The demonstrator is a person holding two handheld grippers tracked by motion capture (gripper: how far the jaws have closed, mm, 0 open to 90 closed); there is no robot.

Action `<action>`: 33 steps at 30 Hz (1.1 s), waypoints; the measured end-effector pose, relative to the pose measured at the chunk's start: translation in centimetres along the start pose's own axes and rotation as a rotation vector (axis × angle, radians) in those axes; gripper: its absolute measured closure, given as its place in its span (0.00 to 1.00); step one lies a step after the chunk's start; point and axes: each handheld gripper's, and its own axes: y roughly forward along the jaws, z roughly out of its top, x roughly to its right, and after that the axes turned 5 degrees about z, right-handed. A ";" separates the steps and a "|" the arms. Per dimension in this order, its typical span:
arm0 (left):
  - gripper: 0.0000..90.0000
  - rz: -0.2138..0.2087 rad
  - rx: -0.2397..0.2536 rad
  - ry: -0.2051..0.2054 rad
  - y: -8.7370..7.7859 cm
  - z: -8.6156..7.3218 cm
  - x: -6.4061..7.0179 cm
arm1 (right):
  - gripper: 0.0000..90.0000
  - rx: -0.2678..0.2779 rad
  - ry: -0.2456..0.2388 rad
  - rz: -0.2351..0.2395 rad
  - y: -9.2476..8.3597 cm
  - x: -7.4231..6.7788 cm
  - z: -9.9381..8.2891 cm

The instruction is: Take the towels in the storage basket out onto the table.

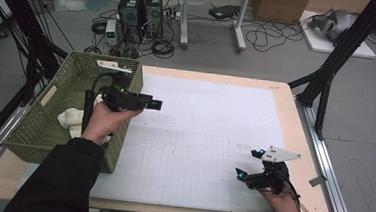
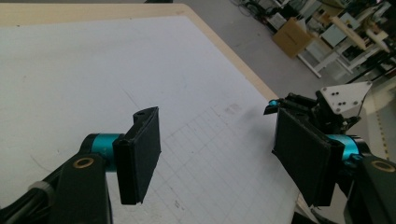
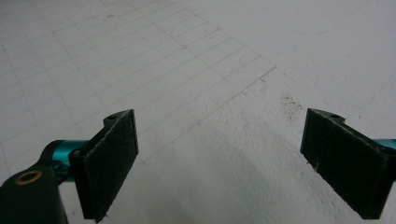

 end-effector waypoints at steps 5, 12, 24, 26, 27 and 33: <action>0.36 -0.016 0.004 -0.036 -1.2 0.1 -1.3 | 0.12 -0.001 -0.003 -0.001 0.1 0.0 0.0; 0.36 -0.013 0.034 -0.062 -3.0 0.2 -2.9 | 0.12 0.003 -0.002 -0.002 0.0 0.1 0.0; 0.38 0.054 0.036 -0.077 -5.0 -0.2 -4.7 | 0.12 0.005 0.004 -0.001 0.0 0.1 0.0; 0.38 0.068 0.037 -0.079 -5.4 -0.4 -5.1 | 0.12 0.005 0.001 -0.002 0.0 0.1 0.0; 0.38 0.068 0.037 -0.079 -5.4 -0.4 -5.1 | 0.12 0.005 0.002 -0.002 0.0 0.1 0.0; 0.38 0.129 0.027 -0.069 -6.1 -0.8 -5.9 | 0.12 0.008 -0.003 -0.005 -0.1 0.1 0.0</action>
